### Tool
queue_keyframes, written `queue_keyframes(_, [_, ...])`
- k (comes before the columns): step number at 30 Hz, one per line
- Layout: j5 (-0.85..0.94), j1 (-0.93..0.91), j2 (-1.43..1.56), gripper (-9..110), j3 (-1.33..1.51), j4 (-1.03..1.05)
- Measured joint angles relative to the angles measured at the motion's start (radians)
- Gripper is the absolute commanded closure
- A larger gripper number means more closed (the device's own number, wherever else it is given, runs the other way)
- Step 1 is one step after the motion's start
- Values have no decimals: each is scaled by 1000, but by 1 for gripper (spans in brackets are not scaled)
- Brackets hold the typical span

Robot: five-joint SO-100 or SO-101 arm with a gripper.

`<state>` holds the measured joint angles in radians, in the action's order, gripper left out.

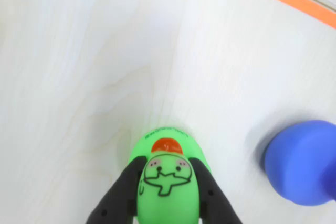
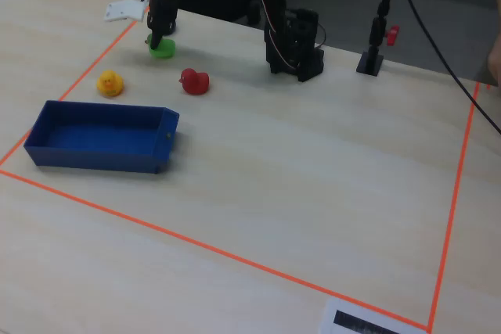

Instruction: Grasp green duck and put it into box.

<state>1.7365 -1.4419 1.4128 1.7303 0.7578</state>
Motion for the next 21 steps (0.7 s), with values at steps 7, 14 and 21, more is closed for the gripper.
queue_keyframes(7, [-92,52,-18,101,-233,210])
queue_keyframes(14, [-347,281,-35,101,-684,558])
queue_keyframes(21, [-434,555,-35,101,-828,586])
